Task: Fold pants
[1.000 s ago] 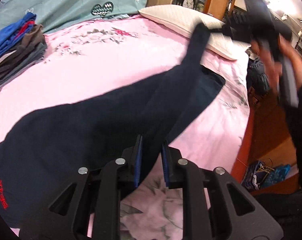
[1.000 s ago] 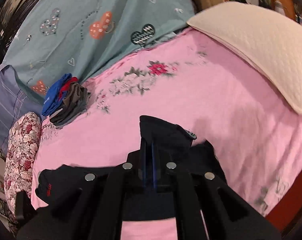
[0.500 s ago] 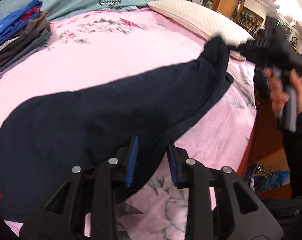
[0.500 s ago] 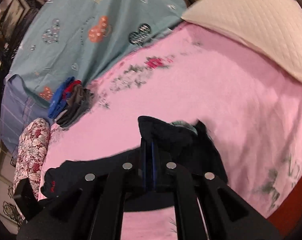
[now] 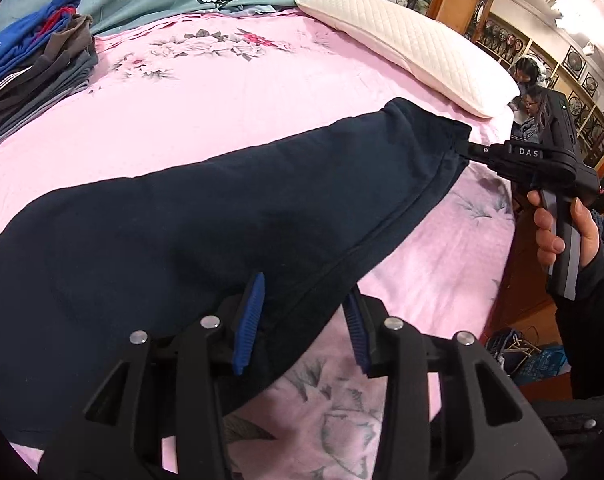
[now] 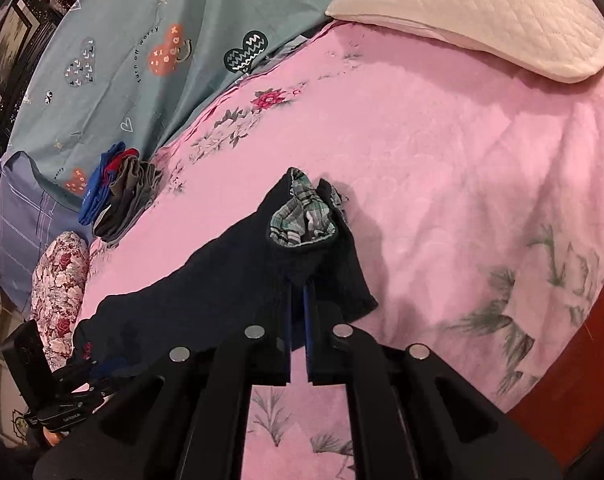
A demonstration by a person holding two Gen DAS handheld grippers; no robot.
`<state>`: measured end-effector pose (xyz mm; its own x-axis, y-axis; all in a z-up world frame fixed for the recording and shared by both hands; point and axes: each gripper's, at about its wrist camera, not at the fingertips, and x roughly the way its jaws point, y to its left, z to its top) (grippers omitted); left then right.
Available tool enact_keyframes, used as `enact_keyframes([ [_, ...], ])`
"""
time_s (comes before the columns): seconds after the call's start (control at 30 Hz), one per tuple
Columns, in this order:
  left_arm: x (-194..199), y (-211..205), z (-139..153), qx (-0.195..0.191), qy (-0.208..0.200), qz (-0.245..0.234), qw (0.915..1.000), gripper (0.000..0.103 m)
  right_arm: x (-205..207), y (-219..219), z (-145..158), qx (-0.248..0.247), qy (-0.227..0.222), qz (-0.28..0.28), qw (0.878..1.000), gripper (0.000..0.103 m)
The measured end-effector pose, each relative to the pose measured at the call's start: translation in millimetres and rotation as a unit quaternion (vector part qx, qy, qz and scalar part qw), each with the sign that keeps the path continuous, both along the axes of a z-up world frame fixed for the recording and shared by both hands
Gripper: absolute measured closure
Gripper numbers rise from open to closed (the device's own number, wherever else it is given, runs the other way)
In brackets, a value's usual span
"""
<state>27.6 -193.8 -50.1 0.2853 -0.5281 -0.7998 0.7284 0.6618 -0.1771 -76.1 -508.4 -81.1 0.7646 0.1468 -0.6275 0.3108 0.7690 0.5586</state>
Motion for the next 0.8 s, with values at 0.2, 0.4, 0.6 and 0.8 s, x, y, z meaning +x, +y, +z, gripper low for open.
enact_keyframes([
  [0.2, -7, 0, 0, -0.002, 0.0, -0.008, 1.0, 0.062, -8, 5, 16, -0.024, 0.007, 0.007, 1.0, 0.096],
  [0.4, -4, -3, -4, 0.002, 0.003, -0.005, 1.0, 0.061, -23, -15, 35, -0.078, 0.038, -0.054, 0.995, 0.055],
  [0.6, -10, 4, 19, -0.024, -0.015, -0.003, 0.9996, 0.06, 5, 34, 65, -0.11, 0.045, 0.038, 0.992, 0.065],
  [0.8, 10, 28, 18, -0.002, -0.04, 0.06, 0.9974, 0.042, 44, 38, 27, -0.11, 0.151, 0.019, 0.982, 0.073],
])
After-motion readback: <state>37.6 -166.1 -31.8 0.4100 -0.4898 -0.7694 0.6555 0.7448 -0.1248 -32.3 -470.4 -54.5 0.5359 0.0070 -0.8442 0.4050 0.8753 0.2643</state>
